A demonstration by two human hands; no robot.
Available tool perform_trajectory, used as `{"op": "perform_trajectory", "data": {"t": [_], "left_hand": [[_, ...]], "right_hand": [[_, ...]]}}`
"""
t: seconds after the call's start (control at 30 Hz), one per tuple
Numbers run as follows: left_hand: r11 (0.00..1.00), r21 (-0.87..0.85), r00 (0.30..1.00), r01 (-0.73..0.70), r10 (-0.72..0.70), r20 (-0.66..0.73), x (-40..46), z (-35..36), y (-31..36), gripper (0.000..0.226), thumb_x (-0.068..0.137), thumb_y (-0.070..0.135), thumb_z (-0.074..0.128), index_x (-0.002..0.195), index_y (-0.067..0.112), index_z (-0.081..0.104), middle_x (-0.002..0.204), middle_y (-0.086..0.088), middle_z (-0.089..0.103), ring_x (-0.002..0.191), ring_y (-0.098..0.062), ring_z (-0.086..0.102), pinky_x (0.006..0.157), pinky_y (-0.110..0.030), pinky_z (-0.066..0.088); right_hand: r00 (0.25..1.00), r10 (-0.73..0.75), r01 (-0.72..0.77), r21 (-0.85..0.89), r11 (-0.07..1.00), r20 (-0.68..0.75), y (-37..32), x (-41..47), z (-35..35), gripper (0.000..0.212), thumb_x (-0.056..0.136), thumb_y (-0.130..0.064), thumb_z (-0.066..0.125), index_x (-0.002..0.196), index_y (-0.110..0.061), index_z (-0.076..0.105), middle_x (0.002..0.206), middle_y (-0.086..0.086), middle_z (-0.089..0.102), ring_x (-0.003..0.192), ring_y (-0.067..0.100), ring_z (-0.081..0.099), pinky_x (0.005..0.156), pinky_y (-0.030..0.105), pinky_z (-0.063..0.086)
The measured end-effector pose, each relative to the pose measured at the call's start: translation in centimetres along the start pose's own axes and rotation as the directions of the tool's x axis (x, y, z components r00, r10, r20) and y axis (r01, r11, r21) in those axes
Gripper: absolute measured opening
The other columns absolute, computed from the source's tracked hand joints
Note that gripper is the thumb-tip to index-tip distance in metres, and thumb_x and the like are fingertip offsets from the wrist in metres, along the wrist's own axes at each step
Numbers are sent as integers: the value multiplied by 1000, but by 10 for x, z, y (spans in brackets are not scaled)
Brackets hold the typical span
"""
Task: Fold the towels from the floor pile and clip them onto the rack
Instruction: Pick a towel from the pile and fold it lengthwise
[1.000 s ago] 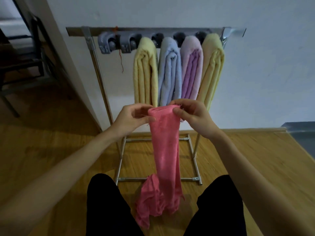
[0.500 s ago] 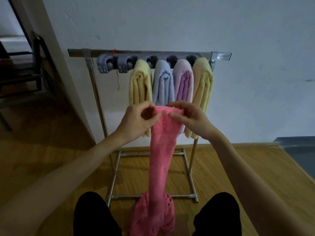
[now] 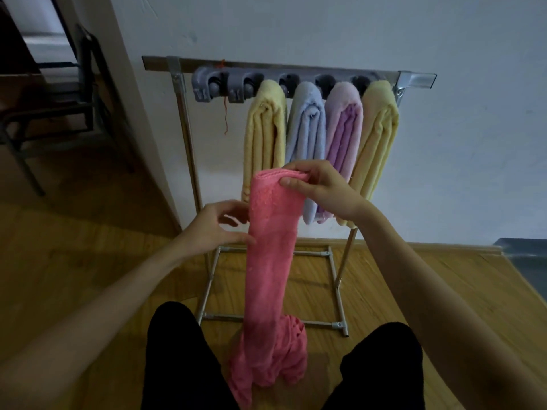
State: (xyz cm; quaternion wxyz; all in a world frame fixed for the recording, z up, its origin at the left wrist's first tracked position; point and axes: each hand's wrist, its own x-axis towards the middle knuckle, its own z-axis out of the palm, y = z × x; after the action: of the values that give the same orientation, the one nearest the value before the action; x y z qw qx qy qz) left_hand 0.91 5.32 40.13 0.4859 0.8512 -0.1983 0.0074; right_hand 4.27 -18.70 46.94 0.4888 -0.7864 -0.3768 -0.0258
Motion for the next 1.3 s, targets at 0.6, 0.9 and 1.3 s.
{"op": "perform_trajectory", "data": {"t": [0.6, 0.9, 1.3], "left_hand": [[877, 3, 845, 481, -464, 265, -6, 112, -95, 35, 83, 34, 70, 108, 11, 63, 94, 7, 64, 86, -7, 62, 66, -10, 49], [833, -119, 834, 540, -510, 212, -6, 88, -106, 29, 80, 42, 66, 98, 20, 68, 98, -1, 68, 93, -18, 66, 83, -28, 55], [977, 137, 828, 161, -210, 520, 52, 25, 21, 37, 88, 30, 62, 80, -6, 63, 67, -4, 50, 57, -9, 49, 50, -15, 38]], "right_hand": [[932, 203, -140, 218, 966, -301, 14, -18, 5, 11, 95, -12, 58, 97, -8, 67, 77, -4, 67, 70, 6, 64, 63, 20, 51], [480, 547, -492, 306, 815, -686, 90, -76, -8, 26, 93, -11, 57, 67, -12, 58, 62, 1, 50, 60, 12, 46, 49, 14, 40], [497, 865, -797, -363, 483, 59, 140, -115, 41, 50, 87, -8, 62, 135, -7, 48, 136, 12, 51, 120, 23, 52, 94, 29, 45]]}}
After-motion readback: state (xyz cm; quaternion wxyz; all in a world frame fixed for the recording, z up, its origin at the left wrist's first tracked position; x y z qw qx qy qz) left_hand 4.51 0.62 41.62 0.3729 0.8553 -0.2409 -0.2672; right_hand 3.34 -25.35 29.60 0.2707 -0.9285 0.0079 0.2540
